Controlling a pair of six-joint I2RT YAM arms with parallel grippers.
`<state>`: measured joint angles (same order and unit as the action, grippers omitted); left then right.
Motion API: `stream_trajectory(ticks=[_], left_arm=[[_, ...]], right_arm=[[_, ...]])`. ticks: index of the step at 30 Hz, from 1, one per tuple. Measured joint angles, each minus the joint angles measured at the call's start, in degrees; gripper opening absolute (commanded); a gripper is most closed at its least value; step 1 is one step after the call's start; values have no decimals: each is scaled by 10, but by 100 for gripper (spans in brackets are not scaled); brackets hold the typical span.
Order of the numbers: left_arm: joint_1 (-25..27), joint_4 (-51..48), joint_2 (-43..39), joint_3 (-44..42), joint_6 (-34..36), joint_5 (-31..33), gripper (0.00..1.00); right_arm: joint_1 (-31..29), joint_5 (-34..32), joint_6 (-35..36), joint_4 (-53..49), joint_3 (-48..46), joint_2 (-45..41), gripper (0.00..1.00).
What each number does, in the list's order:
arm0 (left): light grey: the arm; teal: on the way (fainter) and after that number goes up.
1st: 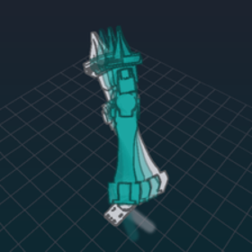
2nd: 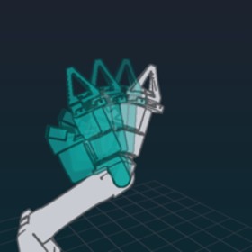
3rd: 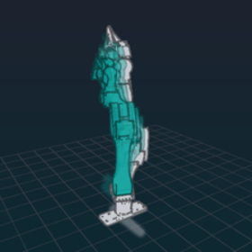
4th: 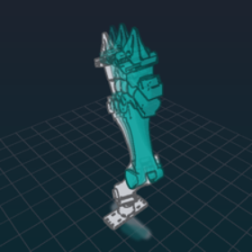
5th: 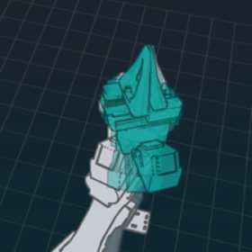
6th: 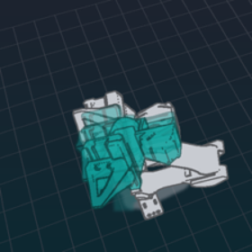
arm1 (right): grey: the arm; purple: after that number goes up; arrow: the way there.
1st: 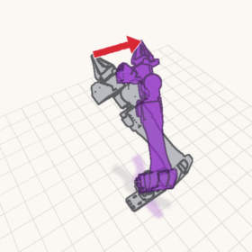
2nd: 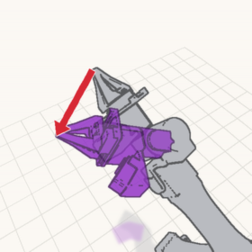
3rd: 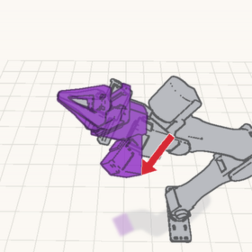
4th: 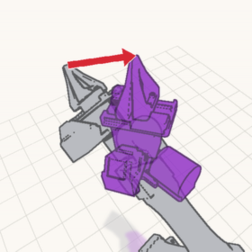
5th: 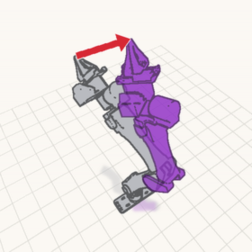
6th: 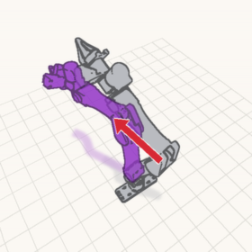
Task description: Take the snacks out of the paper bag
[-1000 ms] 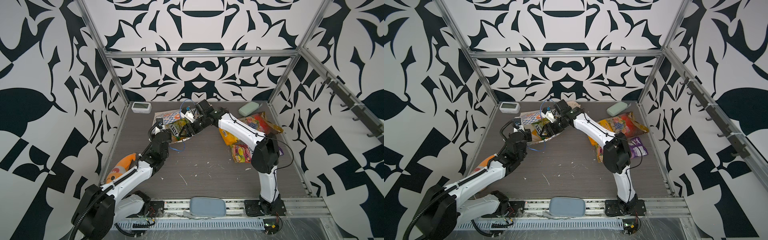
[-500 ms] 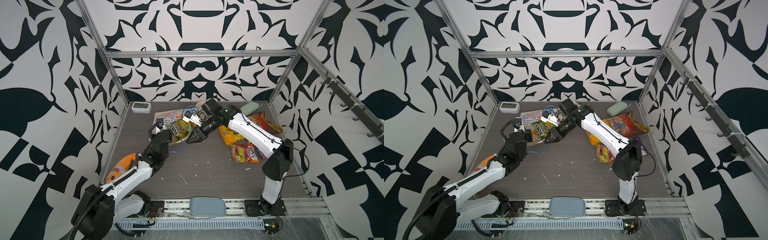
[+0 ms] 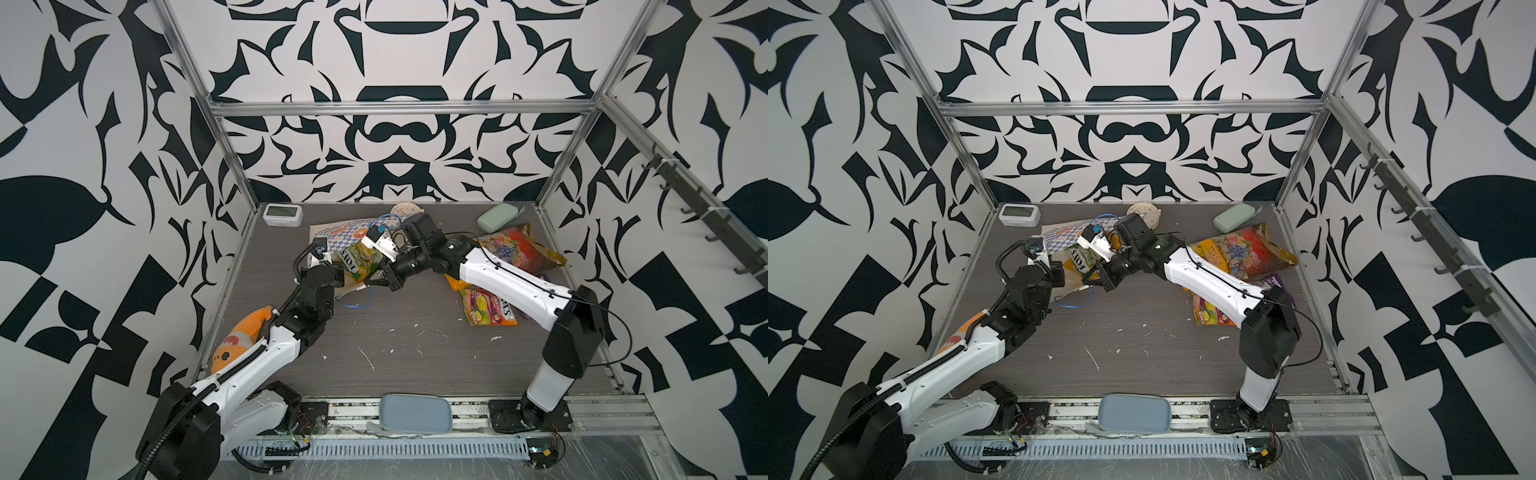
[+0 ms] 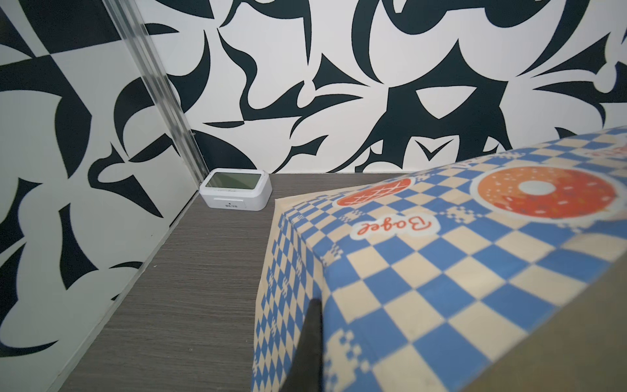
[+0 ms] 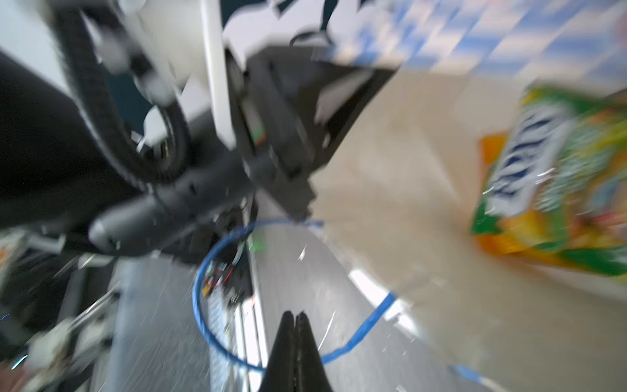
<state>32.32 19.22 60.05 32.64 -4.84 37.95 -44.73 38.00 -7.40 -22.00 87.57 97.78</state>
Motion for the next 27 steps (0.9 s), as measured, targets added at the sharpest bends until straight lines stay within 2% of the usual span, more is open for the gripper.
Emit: stream_trajectory(ticks=[6,11,17,27], left_arm=[[0,-11,-6,0,-9,-8,0],[0,-18,-14,0,-19,-14,0],[0,-43,-28,13,-23,-34,0],[-1,-76,-28,20,-23,-85,0]], right_arm=[[-44,-186,-29,100,-36,3,0],[-100,-317,-57,223,-172,24,0],[-111,-391,-90,324,-283,52,0],[-104,-416,-105,365,-269,51,0]])
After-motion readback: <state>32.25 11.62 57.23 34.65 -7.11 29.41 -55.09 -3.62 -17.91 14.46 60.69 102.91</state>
